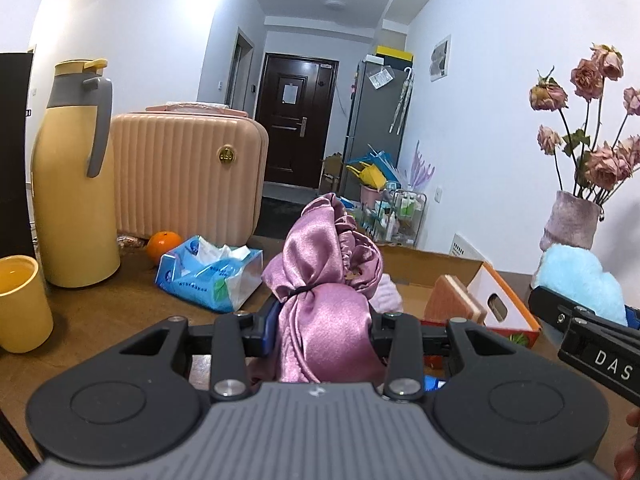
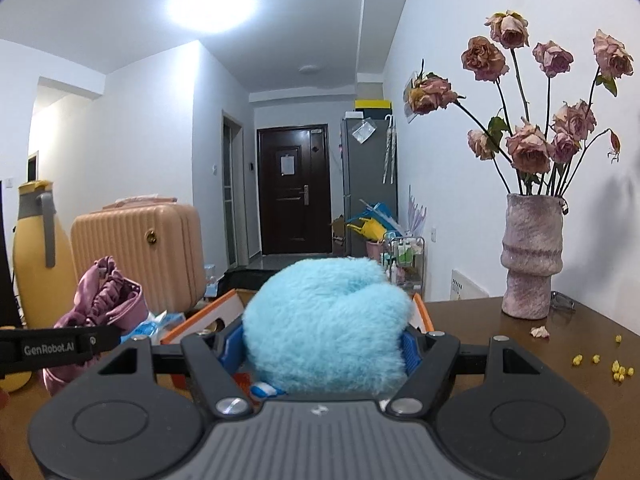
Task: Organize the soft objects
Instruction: 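Carry the pink satin bag and blue plush over the cardboard box with both tools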
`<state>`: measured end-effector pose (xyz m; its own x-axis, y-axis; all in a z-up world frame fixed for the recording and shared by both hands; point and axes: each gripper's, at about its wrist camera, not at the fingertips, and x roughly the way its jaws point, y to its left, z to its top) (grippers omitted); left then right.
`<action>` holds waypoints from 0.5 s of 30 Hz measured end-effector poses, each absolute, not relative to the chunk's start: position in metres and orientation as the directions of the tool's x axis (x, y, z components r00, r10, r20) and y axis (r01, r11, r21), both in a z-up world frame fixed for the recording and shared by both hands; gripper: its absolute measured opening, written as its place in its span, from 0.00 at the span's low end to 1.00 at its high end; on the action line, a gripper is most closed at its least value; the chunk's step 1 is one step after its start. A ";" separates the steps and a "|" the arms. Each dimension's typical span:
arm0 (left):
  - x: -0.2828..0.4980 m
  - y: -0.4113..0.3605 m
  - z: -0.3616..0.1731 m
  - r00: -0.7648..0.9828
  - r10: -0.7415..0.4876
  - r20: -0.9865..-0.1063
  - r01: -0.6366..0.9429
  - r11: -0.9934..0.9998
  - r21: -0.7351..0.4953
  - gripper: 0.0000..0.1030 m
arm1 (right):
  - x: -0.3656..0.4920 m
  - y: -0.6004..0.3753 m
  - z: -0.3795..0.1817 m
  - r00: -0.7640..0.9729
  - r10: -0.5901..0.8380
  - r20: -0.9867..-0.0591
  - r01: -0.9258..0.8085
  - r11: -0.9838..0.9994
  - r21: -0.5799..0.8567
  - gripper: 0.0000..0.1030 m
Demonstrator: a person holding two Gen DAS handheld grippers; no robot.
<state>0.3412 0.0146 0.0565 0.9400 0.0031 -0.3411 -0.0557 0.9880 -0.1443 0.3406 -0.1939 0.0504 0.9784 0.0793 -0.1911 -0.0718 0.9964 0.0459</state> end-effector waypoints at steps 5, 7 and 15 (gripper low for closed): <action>0.357 0.015 0.059 0.941 0.007 -0.339 -0.065 0.985 -0.160 0.37 | 0.356 -0.195 0.055 0.982 0.068 -0.178 -0.060 0.997 0.051 0.69; 0.365 0.017 0.060 0.941 0.013 -0.339 -0.073 0.984 -0.164 0.37 | 0.362 -0.195 0.057 0.984 0.062 -0.169 -0.054 0.997 0.049 0.69; 0.393 0.024 0.063 0.940 0.028 -0.340 -0.094 0.979 -0.179 0.37 | 0.392 -0.201 0.065 0.983 0.055 -0.176 -0.045 0.997 0.060 0.69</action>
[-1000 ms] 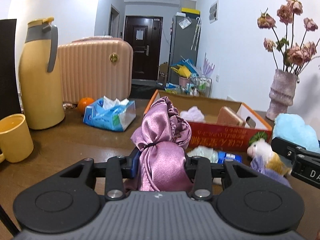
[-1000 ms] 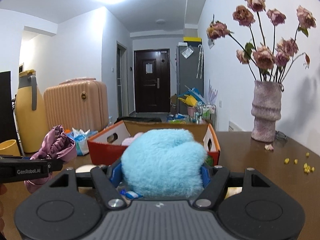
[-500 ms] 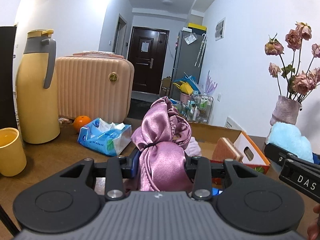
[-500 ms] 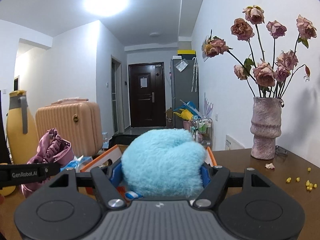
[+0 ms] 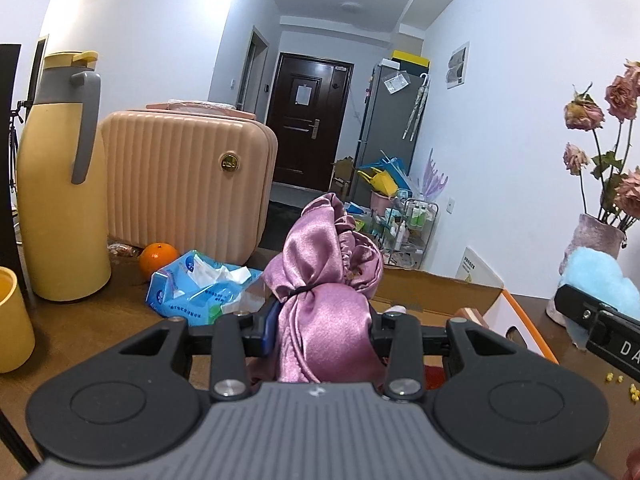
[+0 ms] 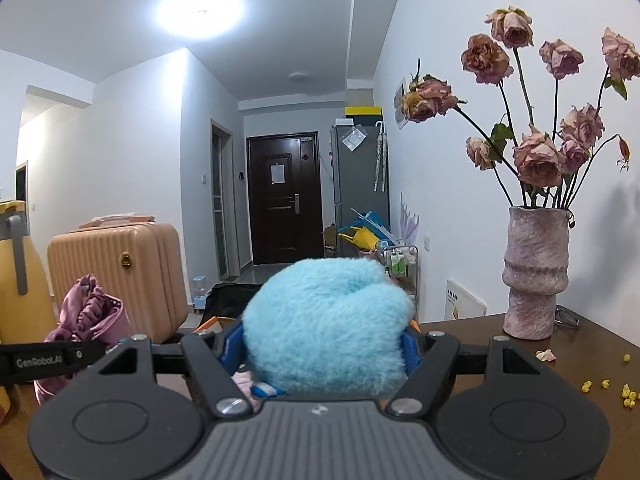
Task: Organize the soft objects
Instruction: 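Carry the pink satin bag and blue plush over the cardboard box with both tools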
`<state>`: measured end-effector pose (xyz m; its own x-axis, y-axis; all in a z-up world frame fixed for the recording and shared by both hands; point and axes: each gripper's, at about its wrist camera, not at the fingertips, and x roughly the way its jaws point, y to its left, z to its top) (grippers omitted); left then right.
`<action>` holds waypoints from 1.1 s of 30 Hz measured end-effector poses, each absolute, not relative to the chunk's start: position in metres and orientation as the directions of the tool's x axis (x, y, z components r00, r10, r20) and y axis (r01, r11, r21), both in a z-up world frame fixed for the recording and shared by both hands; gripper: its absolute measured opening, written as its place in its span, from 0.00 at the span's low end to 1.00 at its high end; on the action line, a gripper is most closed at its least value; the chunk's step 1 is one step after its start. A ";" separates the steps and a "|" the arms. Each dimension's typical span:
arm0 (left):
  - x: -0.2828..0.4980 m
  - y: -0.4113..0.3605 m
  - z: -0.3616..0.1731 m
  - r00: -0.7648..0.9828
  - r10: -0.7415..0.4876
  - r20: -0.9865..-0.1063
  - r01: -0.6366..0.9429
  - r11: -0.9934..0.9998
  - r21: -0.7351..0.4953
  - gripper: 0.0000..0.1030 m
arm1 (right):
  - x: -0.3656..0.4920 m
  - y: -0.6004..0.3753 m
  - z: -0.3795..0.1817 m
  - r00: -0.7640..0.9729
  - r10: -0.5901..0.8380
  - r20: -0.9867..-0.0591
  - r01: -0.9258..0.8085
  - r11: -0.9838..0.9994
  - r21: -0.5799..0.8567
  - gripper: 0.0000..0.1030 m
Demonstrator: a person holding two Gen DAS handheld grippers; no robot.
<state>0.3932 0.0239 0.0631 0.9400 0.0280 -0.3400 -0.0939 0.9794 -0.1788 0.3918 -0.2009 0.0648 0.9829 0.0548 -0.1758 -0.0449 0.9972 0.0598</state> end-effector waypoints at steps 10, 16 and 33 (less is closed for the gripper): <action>0.427 0.023 0.062 0.938 0.018 -0.347 -0.090 0.977 -0.191 0.37 | 0.430 -0.202 0.064 0.975 0.056 -0.213 -0.044 0.997 0.057 0.69; 0.449 0.019 0.060 0.938 0.010 -0.347 -0.080 0.979 -0.189 0.37 | 0.452 -0.198 0.061 0.972 0.051 -0.228 -0.044 0.998 0.037 0.69; 0.502 0.015 0.051 0.932 -0.004 -0.363 -0.065 0.982 -0.177 0.37 | 0.512 -0.192 0.052 0.958 0.033 -0.283 -0.043 0.999 -0.028 0.69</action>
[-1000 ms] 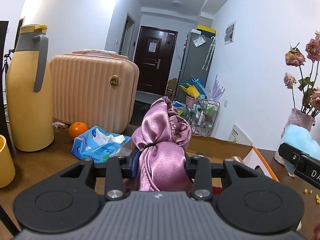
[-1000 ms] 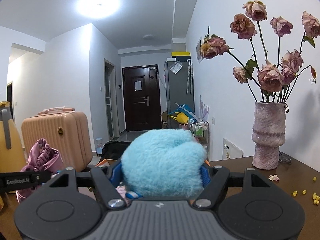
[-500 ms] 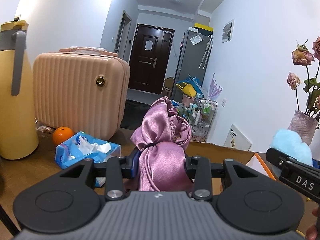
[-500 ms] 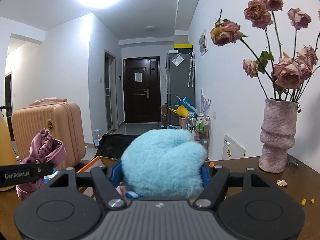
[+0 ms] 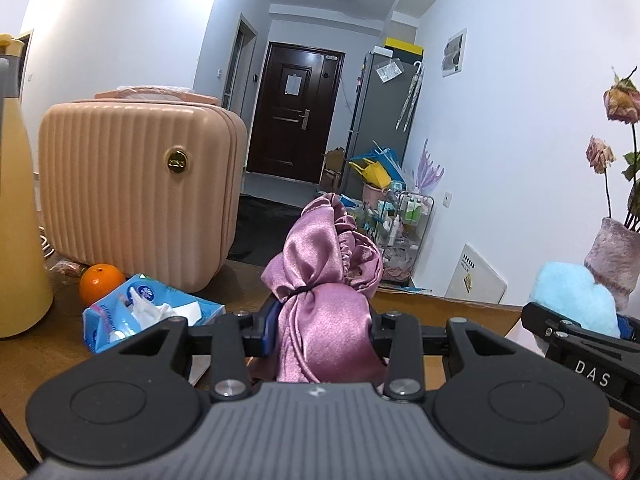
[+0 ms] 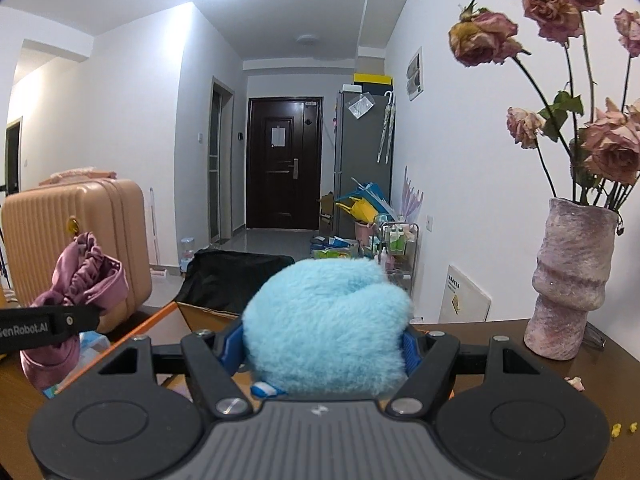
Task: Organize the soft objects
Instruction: 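Carry the pink satin bag and blue plush over the cardboard box with both tools, then open both tools to drop the satin bag and blue plush into the box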
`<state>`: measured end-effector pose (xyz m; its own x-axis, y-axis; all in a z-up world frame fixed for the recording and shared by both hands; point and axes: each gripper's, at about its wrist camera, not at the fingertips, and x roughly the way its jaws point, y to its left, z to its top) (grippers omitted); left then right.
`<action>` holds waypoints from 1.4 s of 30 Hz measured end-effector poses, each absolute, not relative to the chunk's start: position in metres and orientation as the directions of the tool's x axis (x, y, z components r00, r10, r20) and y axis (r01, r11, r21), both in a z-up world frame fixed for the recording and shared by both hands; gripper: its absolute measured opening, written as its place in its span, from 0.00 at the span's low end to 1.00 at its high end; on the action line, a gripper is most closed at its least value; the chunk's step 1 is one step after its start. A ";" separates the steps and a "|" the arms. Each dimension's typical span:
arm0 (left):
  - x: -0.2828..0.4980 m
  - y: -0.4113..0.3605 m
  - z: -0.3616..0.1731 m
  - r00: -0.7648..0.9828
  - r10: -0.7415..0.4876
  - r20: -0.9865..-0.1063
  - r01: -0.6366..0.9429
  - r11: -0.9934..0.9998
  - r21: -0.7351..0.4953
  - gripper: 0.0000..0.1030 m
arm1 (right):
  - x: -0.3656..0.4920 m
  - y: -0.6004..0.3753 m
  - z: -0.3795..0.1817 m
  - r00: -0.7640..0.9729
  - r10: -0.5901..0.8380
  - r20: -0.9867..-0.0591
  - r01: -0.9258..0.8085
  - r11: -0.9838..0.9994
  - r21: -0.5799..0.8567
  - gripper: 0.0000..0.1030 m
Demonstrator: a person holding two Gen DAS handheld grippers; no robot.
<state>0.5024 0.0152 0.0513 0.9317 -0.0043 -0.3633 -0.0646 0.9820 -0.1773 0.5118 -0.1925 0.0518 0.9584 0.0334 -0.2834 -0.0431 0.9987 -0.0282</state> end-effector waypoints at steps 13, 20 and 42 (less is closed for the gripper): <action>0.540 -0.001 0.031 0.913 0.015 -0.407 -0.058 0.994 -0.093 0.37 | 0.548 -0.189 0.029 0.926 0.036 -0.375 -0.061 0.997 -0.054 0.69; 0.545 -0.009 0.018 0.906 0.048 -0.420 -0.066 0.997 -0.030 0.37 | 0.554 -0.185 0.017 0.917 0.041 -0.396 -0.076 0.994 -0.074 0.69; 0.544 -0.010 0.005 0.916 0.055 -0.398 -0.065 0.998 -0.012 0.53 | 0.557 -0.184 0.007 0.896 0.031 -0.443 -0.068 0.995 -0.067 0.73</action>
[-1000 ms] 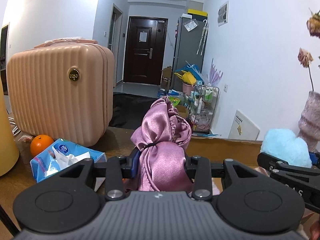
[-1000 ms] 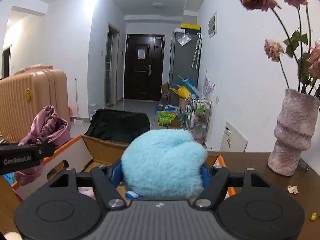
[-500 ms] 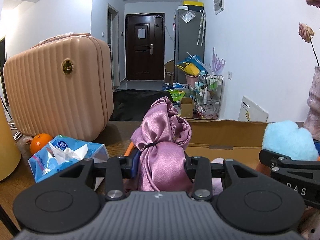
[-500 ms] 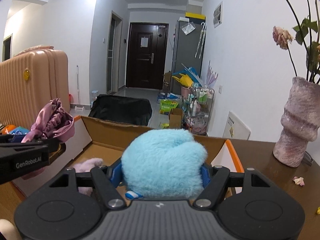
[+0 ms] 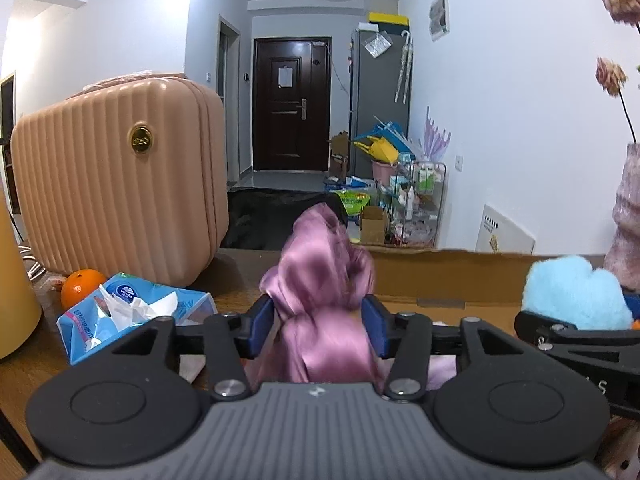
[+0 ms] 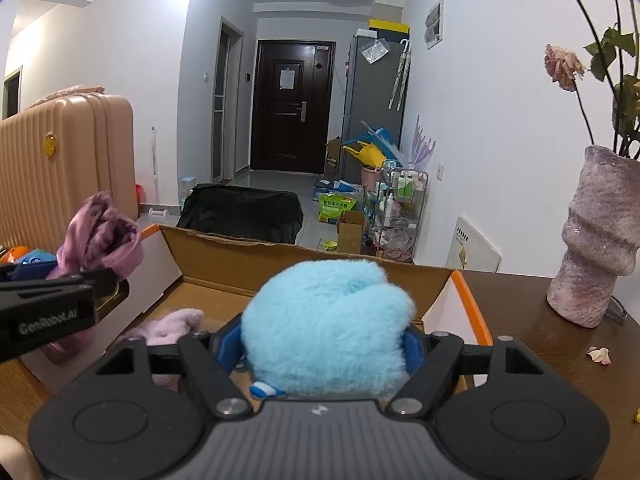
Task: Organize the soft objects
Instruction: 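Open both tools to drop the satin bag and blue plush into the box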
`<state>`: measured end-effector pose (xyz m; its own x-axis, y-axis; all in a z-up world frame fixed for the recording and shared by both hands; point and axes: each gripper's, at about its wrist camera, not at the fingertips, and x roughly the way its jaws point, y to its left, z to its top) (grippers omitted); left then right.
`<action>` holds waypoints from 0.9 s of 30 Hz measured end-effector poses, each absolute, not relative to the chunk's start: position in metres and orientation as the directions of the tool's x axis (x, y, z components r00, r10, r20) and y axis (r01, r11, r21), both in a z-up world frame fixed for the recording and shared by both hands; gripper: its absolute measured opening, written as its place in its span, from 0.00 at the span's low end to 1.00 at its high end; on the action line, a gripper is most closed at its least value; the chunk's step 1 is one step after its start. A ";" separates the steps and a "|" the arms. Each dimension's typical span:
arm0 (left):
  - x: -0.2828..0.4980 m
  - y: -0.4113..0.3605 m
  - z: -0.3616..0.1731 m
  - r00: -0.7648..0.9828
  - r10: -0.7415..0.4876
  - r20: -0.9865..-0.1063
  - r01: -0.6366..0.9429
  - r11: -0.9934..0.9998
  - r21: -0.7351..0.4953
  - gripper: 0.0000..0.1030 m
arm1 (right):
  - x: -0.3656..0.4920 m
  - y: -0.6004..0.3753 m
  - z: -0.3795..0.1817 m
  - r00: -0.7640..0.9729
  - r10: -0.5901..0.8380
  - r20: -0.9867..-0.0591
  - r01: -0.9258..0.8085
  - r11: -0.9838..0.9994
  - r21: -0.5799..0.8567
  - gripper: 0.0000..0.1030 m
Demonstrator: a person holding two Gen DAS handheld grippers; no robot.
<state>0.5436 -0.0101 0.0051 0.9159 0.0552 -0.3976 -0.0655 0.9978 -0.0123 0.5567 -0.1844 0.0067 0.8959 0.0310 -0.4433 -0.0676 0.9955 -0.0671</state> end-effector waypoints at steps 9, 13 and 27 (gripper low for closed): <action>0.528 -0.006 0.017 0.948 0.121 -0.296 -0.139 0.990 -0.039 1.00 | 0.549 -0.191 0.013 0.921 0.023 -0.390 -0.039 0.999 -0.032 1.00; 0.530 -0.003 0.018 0.944 0.115 -0.310 -0.138 0.989 -0.051 1.00 | 0.550 -0.190 0.013 0.920 0.022 -0.392 -0.041 0.998 -0.039 1.00; 0.527 0.008 0.024 0.934 0.115 -0.337 -0.152 0.984 -0.087 1.00 | 0.541 -0.193 0.025 0.928 0.031 -0.371 -0.043 0.999 -0.026 1.00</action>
<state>0.5266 0.0077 0.0242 0.9343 0.1149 -0.3374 -0.1525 0.9845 -0.0871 0.5405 -0.1928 0.0254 0.9282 0.0308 -0.3708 -0.0435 0.9987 -0.0259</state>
